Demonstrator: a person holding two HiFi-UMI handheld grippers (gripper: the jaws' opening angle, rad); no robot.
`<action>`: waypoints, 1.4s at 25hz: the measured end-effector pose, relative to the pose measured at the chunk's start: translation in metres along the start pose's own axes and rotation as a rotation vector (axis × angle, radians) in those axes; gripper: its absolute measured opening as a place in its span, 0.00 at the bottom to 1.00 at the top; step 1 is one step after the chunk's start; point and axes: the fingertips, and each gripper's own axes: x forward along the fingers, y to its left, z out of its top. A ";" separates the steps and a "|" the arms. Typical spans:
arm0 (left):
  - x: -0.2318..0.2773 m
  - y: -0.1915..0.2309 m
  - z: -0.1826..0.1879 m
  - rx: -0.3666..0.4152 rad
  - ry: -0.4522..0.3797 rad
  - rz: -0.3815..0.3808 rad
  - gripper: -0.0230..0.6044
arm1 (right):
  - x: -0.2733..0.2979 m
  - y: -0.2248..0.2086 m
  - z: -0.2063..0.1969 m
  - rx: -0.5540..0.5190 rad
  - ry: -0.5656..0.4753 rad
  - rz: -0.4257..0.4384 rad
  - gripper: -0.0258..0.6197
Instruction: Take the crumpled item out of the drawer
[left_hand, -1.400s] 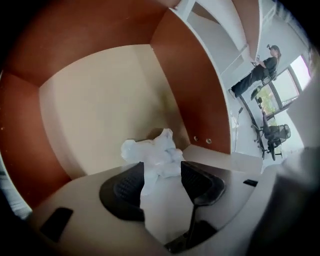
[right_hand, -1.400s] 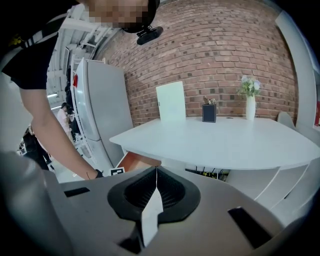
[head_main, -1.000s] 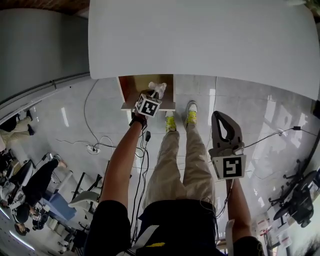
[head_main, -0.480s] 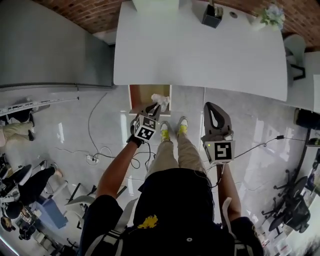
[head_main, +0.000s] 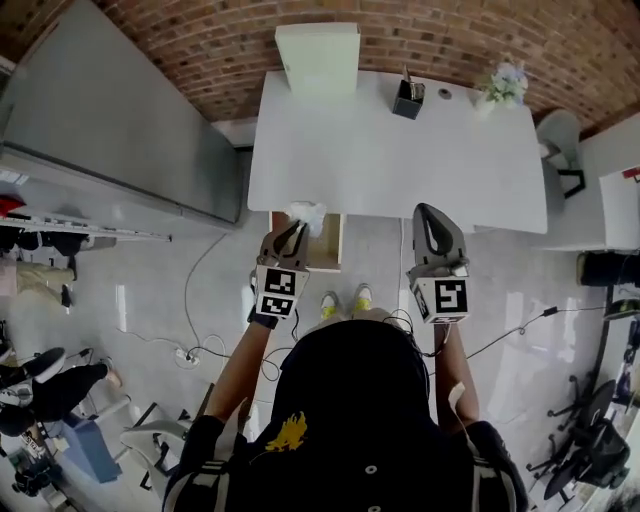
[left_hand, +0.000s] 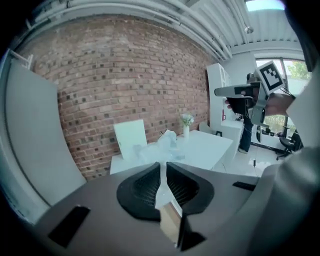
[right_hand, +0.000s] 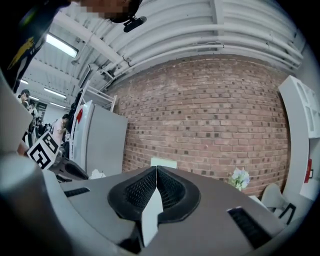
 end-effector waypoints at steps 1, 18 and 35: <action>-0.008 0.005 0.013 0.009 -0.024 0.021 0.12 | 0.000 -0.003 0.005 -0.015 -0.007 -0.002 0.08; -0.079 0.057 0.113 0.003 -0.259 0.156 0.12 | 0.010 -0.011 0.042 -0.030 -0.071 -0.025 0.08; -0.105 0.063 0.141 0.027 -0.345 0.175 0.12 | 0.009 0.002 0.044 -0.050 -0.060 -0.016 0.08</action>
